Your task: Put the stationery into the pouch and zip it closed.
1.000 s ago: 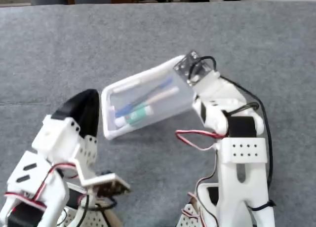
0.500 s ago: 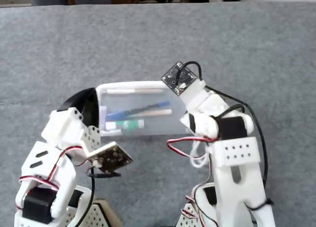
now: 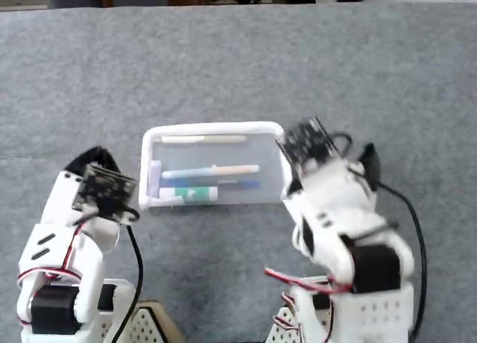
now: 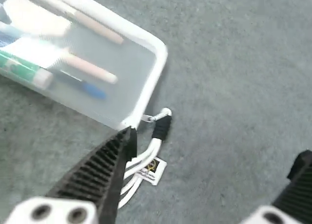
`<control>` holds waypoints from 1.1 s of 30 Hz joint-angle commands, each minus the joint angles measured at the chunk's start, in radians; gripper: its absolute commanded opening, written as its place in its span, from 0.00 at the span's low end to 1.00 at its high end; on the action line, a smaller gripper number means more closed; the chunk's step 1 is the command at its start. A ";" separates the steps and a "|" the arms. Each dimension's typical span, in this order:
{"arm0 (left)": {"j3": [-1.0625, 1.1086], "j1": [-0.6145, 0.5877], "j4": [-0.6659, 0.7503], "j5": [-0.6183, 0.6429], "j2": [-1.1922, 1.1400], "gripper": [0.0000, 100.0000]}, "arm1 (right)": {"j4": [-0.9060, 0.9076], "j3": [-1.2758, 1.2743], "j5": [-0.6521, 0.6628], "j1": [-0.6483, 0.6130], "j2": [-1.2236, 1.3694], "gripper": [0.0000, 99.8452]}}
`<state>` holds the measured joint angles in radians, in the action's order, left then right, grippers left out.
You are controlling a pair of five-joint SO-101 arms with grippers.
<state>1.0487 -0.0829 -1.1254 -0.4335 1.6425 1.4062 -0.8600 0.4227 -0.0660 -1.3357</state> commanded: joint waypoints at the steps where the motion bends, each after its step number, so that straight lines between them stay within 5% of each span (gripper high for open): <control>1: 0.039 -0.013 -0.094 0.066 0.087 0.03 | -0.032 -0.117 0.106 0.104 -0.271 0.47; 6: 0.186 -0.025 -0.129 0.068 0.172 0.03 | -0.060 -0.420 0.201 0.250 -0.578 0.47; 14: 0.346 -0.058 -0.183 0.158 0.180 0.03 | -0.107 -0.553 0.103 0.272 -0.545 0.47; 33: 0.641 -0.077 -0.157 0.158 0.178 0.03 | -0.089 -0.823 0.103 0.394 -0.558 0.47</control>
<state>1.6763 -0.1596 -1.3050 -0.2816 1.8113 1.3188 -1.6686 0.5332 0.3115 -1.8082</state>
